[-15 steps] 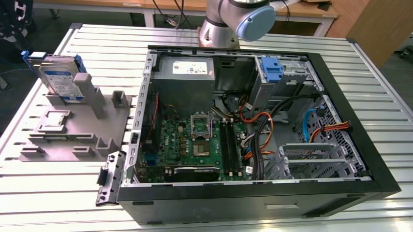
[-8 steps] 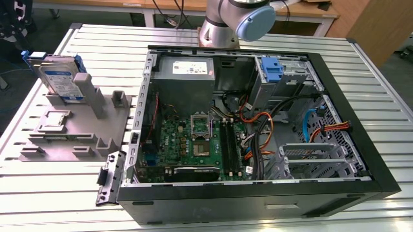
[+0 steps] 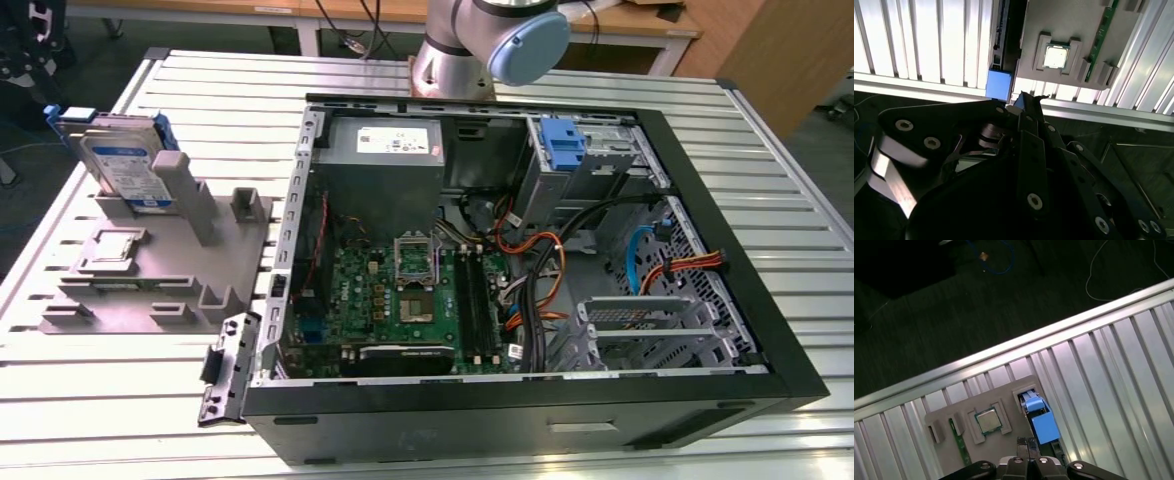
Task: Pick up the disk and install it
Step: 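Pick up the disk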
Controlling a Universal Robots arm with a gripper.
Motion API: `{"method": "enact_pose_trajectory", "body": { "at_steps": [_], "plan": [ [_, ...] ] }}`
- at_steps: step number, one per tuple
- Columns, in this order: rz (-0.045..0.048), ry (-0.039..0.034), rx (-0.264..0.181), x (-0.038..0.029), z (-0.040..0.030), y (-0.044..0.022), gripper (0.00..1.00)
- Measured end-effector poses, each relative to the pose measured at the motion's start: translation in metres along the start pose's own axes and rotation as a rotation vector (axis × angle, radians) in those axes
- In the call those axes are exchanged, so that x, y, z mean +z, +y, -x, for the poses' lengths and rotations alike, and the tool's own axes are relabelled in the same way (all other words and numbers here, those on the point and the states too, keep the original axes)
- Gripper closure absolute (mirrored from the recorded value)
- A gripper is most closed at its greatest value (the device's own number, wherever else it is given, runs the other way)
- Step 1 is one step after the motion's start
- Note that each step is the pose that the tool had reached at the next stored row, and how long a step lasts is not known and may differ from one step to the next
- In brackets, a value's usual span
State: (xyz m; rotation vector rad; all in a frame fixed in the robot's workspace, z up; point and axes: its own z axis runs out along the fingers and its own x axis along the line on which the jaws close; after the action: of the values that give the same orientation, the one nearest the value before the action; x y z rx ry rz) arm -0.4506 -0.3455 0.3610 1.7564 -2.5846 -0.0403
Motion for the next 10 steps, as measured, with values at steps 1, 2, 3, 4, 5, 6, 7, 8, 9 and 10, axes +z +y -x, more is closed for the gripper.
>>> {"method": "enact_pose_trajectory", "body": {
  "at_steps": [1,2,3,4,5,6,7,8,9,10],
  "plan": [
    [0.0,0.0001,-0.005,0.0,0.0,0.0,0.9],
    [0.0,0.0003,-0.009,0.0,0.0,0.0,0.9],
    [0.0,0.0004,-0.013,0.0,0.0,0.0,0.9],
    [0.0,0.0005,-0.017,0.0,0.0,0.0,0.9],
    [0.0,0.0007,-0.02,0.0,0.0,0.0,0.9],
    [0.0,0.0007,-0.024,0.0,0.0,0.0,0.9],
    [0.0,0.0008,-0.027,0.0,0.0,0.0,0.9],
    [0.0,0.0009,-0.03,0.0,0.0,0.0,0.9],
    [0.0,0.001,-0.034,0.0,0.0,0.0,0.9],
    [0.0,0.0011,-0.037,0.0,0.0,0.0,0.9]
  ]
}}
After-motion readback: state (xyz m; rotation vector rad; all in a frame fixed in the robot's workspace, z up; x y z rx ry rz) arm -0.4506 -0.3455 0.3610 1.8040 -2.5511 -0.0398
